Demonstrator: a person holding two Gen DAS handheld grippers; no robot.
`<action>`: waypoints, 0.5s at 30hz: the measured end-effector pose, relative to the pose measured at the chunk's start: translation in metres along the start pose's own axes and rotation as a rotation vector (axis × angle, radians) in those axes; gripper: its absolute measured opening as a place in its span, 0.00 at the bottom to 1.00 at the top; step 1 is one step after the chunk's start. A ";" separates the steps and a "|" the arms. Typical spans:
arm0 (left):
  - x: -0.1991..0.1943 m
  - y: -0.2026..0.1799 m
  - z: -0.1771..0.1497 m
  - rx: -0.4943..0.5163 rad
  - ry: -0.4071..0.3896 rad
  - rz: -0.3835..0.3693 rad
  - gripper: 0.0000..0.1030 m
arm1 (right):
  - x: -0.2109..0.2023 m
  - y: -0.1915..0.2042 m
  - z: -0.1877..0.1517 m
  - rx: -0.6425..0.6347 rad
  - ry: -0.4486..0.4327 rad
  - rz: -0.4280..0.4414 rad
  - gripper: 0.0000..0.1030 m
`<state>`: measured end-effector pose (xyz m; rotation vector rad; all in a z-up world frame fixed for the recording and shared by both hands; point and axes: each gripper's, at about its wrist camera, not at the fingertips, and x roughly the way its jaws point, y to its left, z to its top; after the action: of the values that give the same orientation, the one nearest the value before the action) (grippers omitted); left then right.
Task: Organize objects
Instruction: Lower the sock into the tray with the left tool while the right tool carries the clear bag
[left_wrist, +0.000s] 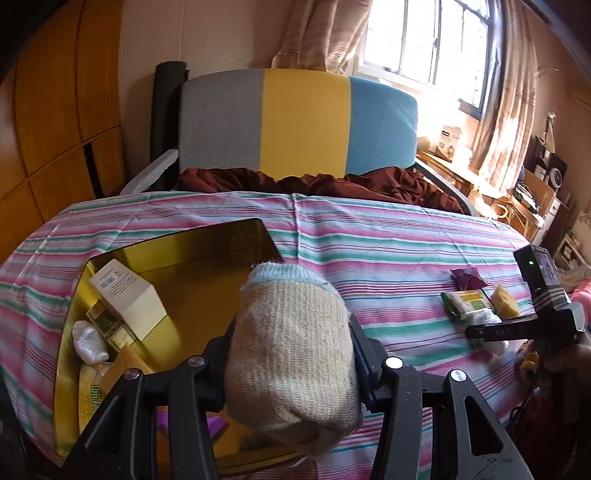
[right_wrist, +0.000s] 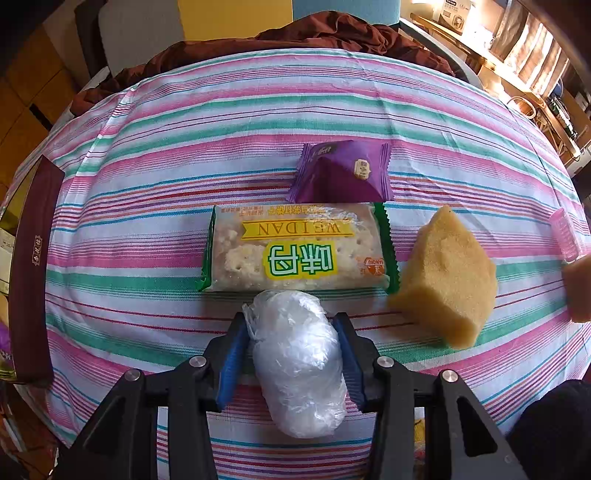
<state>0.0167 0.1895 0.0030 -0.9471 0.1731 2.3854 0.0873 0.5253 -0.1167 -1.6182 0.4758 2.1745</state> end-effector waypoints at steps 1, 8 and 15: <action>0.000 0.007 -0.001 -0.011 0.000 0.016 0.50 | -0.001 0.006 0.001 0.001 0.000 -0.001 0.46; 0.003 0.051 -0.012 -0.088 0.021 0.087 0.50 | -0.002 0.011 0.000 -0.003 -0.004 -0.007 0.46; -0.009 0.124 -0.025 -0.252 0.035 0.132 0.50 | -0.002 0.010 -0.001 -0.005 -0.004 -0.008 0.46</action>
<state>-0.0313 0.0744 -0.0199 -1.1238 -0.0554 2.5556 0.0832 0.5157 -0.1145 -1.6146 0.4623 2.1745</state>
